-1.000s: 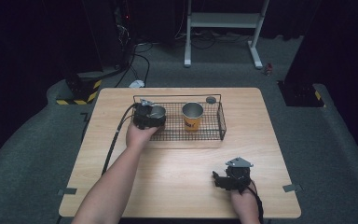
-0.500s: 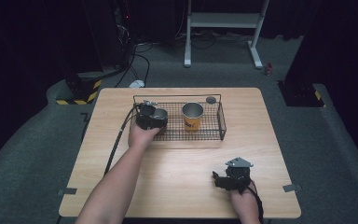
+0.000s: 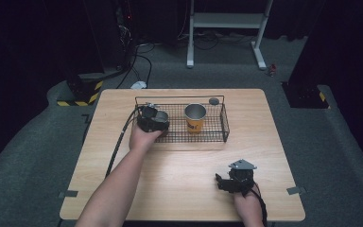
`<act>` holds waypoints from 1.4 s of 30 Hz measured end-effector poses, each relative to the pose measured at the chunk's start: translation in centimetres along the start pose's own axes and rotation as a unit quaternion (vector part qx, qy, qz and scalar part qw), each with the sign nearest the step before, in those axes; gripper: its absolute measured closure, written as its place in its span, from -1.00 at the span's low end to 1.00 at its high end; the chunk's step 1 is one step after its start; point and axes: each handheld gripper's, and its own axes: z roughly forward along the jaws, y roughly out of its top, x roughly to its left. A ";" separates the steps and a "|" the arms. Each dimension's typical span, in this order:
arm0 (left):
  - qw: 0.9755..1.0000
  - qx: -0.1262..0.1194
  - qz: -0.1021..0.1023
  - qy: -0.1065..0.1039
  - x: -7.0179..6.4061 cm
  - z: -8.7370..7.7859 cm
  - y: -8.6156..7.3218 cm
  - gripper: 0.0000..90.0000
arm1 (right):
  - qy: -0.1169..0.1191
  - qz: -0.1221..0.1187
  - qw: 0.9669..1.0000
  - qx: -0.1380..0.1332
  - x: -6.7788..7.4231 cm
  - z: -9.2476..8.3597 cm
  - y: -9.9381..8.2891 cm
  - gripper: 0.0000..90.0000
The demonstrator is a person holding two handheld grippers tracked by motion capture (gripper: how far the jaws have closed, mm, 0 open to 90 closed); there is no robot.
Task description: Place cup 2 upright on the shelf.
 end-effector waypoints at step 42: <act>0.996 -0.088 0.007 -0.028 0.9 -6.9 -1.3 -0.99 | 0.001 0.000 1.000 0.000 0.0 0.0 0.0 -0.73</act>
